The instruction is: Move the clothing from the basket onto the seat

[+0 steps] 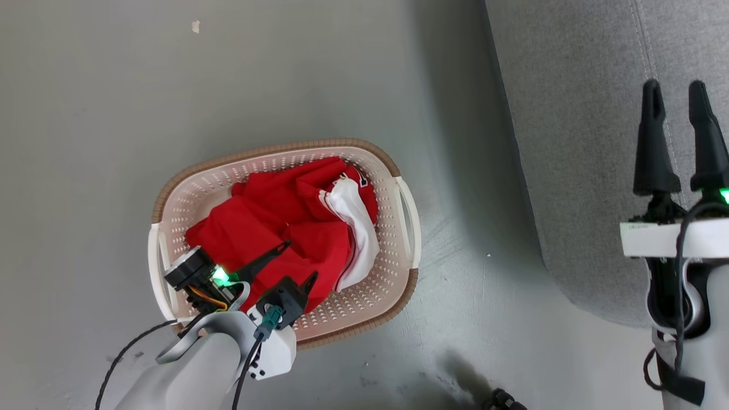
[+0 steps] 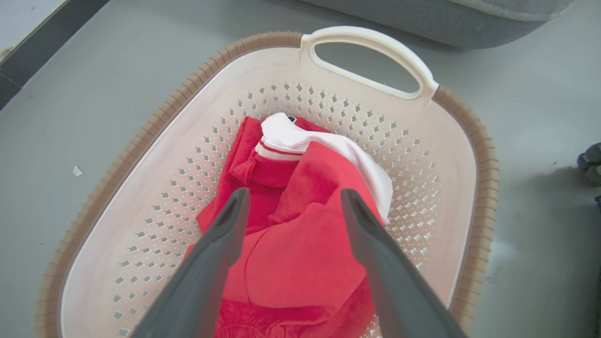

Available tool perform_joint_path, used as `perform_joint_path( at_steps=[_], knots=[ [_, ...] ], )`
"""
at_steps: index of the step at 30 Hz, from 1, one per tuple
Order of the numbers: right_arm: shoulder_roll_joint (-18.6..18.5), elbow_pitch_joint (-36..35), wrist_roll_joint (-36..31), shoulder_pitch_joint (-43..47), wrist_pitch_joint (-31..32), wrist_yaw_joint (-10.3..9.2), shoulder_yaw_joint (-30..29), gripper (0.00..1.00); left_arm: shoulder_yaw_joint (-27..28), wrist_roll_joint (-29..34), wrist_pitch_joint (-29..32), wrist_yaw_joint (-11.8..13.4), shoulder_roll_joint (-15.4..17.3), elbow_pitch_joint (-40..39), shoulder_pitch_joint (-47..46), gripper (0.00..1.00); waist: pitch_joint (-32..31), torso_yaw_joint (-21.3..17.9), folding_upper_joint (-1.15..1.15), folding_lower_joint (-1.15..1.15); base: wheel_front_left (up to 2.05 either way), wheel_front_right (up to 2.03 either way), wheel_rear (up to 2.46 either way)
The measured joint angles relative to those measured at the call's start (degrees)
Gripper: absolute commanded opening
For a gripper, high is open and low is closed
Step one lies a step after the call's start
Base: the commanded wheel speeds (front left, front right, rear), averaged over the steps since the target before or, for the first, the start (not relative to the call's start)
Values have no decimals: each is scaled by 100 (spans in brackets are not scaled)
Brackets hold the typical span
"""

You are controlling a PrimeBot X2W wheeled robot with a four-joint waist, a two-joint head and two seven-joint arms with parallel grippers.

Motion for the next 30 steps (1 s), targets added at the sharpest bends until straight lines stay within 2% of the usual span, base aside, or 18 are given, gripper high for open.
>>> perform_joint_path(
  at_steps=[15,30],
  knots=[
    [-10,250,-56,-1055,-7,0,247,100,-141,260,-34,9,38,248,-398,100,445,-135,0,0,0,0,0],
    [-11,584,66,-1180,-8,0,244,100,-628,810,-53,1,131,622,-663,100,599,-157,0,0,0,0,0]
  ],
)
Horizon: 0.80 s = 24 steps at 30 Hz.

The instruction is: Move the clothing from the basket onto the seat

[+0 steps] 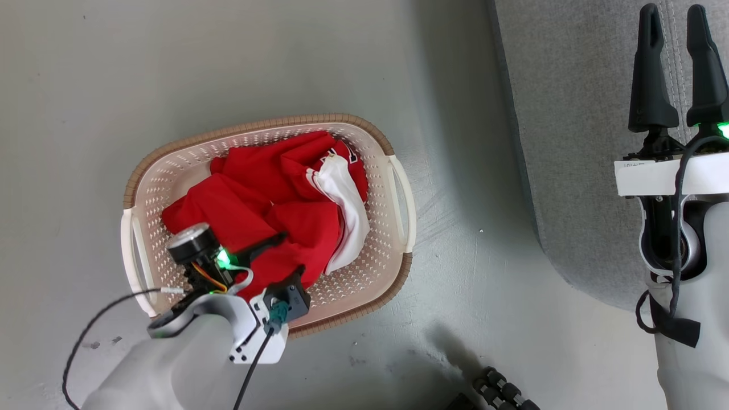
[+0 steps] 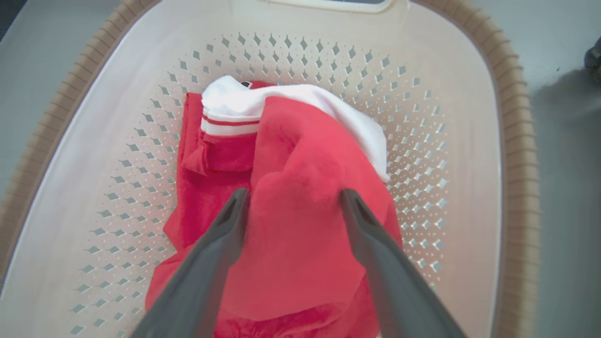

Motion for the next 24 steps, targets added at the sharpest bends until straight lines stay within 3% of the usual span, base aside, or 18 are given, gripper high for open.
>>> perform_joint_path(
  at_steps=[1,2,3,4,5,13,24],
  knots=[
    [0,12,12,-1,0,0,0,100,-10,23,0,0,4,18,-43,88,5,-5,0,0,0,0,0],
    [0,18,25,-3,0,0,-1,100,-12,42,0,1,7,38,-76,69,11,-10,0,0,0,0,0],
    [0,25,26,-5,0,0,0,100,-16,46,0,1,8,75,-102,44,16,-15,0,0,0,0,0],
    [0,35,29,-7,0,0,0,100,-20,46,1,1,5,114,-118,29,20,-20,0,0,0,0,0],
    [0,44,35,-8,0,0,1,100,-26,47,2,3,3,154,-120,0,23,-24,0,0,0,0,0],
    [0,96,76,-9,0,0,-48,100,68,-77,1,11,-79,294,-120,0,-19,-23,0,0,0,0,0],
    [-1,214,59,-9,0,0,-154,100,614,-692,-101,319,-224,-221,-120,0,-221,125,0,0,0,0,0]
  ],
)
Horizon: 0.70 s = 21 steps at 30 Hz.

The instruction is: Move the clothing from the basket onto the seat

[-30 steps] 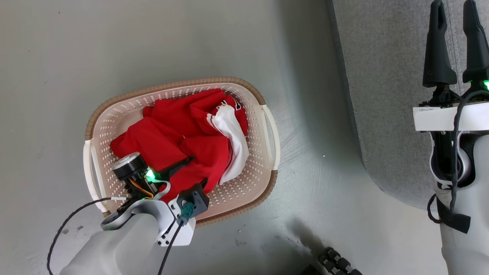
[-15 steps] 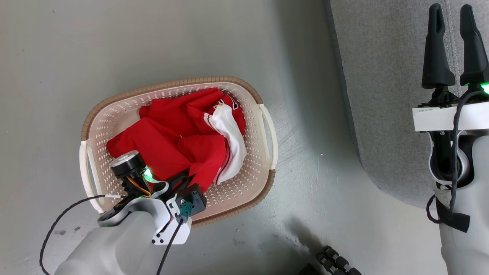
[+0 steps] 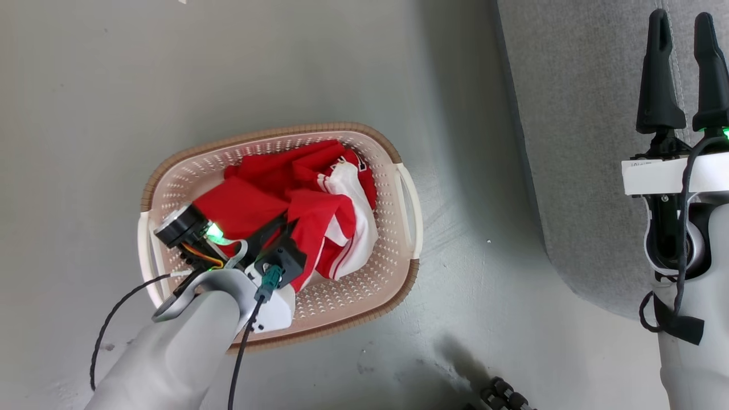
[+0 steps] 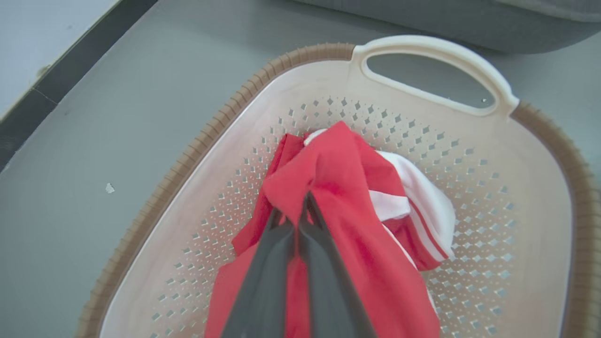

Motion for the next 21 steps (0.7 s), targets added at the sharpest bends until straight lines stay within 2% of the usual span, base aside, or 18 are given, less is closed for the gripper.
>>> perform_joint_path(
  at_steps=[6,21],
  knots=[
    [0,40,-123,3,0,0,47,100,278,-342,-8,166,-36,-428,19,0,-163,133,0,0,0,0,0],
    [-11,205,-545,34,0,0,164,100,912,-949,-24,637,-5,-2123,415,0,-724,514,0,0,0,0,0]
  ],
)
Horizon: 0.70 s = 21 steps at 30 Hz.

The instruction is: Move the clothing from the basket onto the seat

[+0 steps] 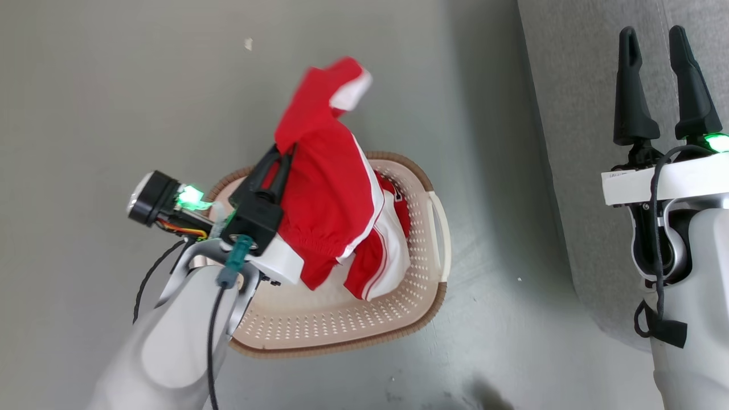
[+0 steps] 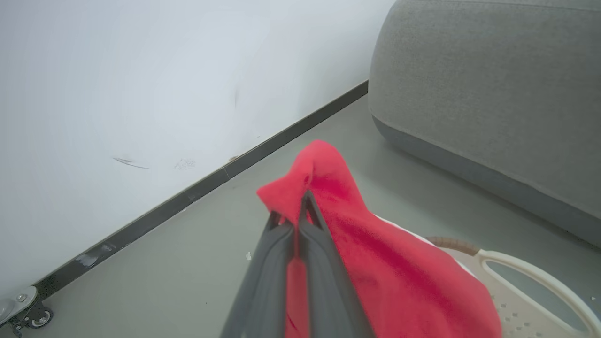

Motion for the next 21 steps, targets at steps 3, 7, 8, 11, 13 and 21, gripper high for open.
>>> perform_joint_path(
  at_steps=[3,7,8,11,13,21],
  knots=[
    [-7,19,-69,30,0,0,14,100,148,-144,0,64,29,-278,113,0,-143,78,0,0,0,0,0],
    [-10,45,-147,146,0,0,38,100,260,-183,0,110,114,-515,229,0,-295,156,0,0,0,0,0],
    [-11,59,-175,183,0,0,51,100,311,-210,0,111,144,-586,280,0,-348,182,0,0,0,0,0],
    [-12,70,-249,268,0,0,104,100,423,-253,0,164,212,-760,436,0,-513,258,0,0,0,0,0],
    [-15,70,-260,274,0,0,156,100,471,-304,0,167,238,-896,553,0,-630,308,0,0,0,0,0],
    [-18,156,-350,628,0,0,348,100,553,-379,-1,211,401,-1303,858,0,-1129,490,0,0,0,0,0]
  ],
)
